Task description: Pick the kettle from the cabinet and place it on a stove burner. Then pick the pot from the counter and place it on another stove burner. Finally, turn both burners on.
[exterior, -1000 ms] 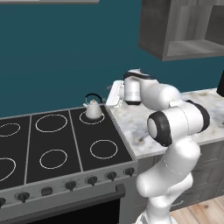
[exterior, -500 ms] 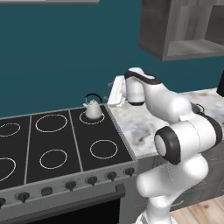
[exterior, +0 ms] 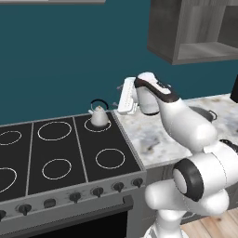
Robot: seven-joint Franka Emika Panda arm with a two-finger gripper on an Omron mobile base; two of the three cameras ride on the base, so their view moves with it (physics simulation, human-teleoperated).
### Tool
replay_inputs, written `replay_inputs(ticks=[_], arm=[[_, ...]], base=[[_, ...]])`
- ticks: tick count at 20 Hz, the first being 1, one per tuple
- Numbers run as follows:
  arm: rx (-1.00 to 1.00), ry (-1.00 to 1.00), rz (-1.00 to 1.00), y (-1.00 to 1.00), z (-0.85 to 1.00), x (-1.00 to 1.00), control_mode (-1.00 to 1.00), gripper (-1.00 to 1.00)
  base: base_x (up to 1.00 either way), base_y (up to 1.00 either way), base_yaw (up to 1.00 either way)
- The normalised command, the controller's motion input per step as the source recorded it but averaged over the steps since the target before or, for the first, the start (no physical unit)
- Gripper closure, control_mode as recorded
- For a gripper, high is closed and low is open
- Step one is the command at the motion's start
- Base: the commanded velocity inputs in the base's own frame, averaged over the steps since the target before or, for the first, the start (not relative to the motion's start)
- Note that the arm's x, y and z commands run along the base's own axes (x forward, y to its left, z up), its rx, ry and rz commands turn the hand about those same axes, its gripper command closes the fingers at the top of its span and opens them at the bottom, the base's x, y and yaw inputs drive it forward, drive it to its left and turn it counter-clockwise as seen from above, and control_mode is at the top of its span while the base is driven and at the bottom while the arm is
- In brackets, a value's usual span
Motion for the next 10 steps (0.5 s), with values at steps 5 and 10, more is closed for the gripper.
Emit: replay_inputs(ticks=[5, 10], arm=[[-0.06, -0.07, 0.00, 0.00, 0.18, -0.49, -1.00, -1.00], [-0.06, -0.08, 0.00, -0.01, 0.12, -0.51, -1.00, -1.00]], base=[[0.00, 0.00, 0.00], [0.00, 0.00, 0.00]])
